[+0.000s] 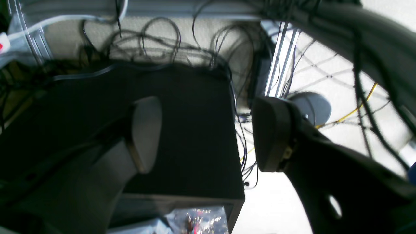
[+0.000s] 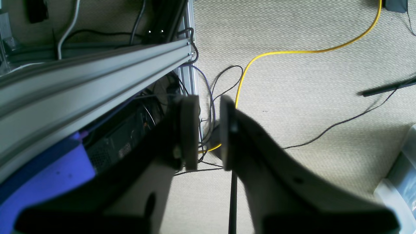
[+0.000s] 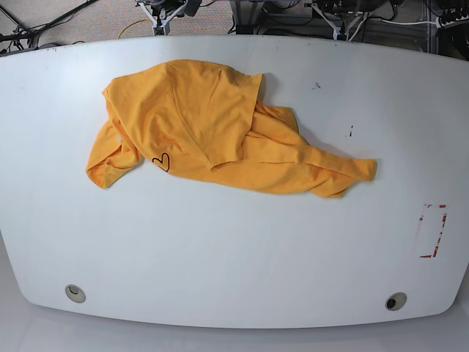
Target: Fold the T-shirt properly
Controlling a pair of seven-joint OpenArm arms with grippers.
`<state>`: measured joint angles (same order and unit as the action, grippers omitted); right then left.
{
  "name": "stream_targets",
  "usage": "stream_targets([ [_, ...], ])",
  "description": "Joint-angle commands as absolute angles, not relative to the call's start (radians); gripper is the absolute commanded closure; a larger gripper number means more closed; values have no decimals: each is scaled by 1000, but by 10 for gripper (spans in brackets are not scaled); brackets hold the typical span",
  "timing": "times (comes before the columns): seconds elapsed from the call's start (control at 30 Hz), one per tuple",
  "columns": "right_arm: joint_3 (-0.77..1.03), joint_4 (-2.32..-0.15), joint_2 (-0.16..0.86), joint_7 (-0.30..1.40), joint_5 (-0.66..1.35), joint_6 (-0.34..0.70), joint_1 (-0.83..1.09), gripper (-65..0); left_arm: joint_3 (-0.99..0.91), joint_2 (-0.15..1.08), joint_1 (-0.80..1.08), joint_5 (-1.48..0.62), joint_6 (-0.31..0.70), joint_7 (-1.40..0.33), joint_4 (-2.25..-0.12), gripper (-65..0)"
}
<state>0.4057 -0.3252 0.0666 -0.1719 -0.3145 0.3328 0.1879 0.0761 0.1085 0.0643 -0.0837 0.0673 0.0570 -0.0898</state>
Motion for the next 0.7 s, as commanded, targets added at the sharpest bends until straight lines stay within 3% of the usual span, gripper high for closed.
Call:
stream_targets([
  [0.0, 405, -339, 71, -177, -317, 332, 197, -102, 70, 115, 107, -91, 62, 30, -169, -410],
  [0.03, 406, -328, 62, -179, -314, 340, 185, -105, 77, 105, 68, -87, 67, 62, -87, -408],
  [0.67, 406, -334, 64, -180, -314, 338, 194, -101, 70, 107, 90, -94, 68, 108, -88, -408],
])
